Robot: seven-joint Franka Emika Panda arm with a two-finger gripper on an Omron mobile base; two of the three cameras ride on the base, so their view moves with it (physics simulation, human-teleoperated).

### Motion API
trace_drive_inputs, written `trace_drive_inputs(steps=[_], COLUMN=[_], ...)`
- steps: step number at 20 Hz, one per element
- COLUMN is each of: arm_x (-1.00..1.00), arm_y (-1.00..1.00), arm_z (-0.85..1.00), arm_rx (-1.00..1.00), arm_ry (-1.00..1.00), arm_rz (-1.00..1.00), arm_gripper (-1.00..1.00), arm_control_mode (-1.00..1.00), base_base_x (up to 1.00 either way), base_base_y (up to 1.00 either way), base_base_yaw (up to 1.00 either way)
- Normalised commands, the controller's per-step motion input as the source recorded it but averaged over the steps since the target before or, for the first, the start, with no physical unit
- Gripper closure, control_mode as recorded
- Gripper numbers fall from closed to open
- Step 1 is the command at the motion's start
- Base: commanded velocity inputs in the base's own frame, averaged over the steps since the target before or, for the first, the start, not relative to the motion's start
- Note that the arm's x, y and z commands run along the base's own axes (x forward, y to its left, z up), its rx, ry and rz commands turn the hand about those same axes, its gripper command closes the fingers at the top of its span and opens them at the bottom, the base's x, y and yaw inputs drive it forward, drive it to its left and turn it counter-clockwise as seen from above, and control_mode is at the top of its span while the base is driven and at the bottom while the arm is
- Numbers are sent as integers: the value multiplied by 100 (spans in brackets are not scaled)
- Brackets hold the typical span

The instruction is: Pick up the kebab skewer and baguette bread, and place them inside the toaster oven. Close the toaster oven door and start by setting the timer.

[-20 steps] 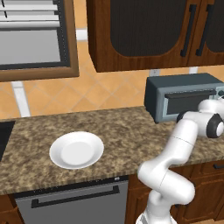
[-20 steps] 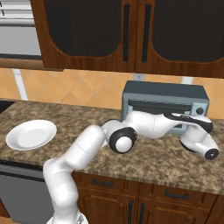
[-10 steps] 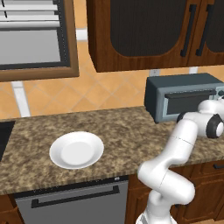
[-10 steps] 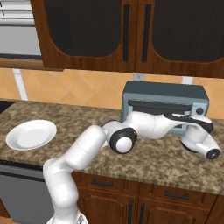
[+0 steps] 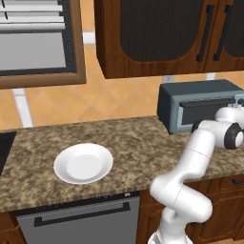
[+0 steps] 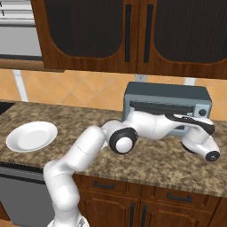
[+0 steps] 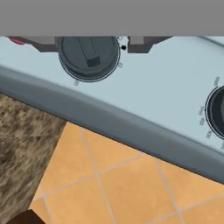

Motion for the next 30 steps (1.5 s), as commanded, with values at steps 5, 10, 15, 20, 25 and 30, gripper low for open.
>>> trace_drive_inputs(steps=[5,10,15,20,25,30], arm_x=[39,38,44,43,42,41], arm_y=[21,0,-1,0,0,0], arm_z=[48,34,27,42,54,56], arm_rx=[39,38,41,45,49,50], arm_ry=[15,10,6,9,14,17], arm_rz=[-23,-19,-15,-15,-16,-18], arm_gripper=[100,100,100,100,100,100], arm_control_mode=[-100,-100,-100,-100,-100,-100], base_base_x=[0,0,0,0,0,0], base_base_y=[0,0,0,0,0,0], base_base_yaw=[0,0,0,0,0,0])
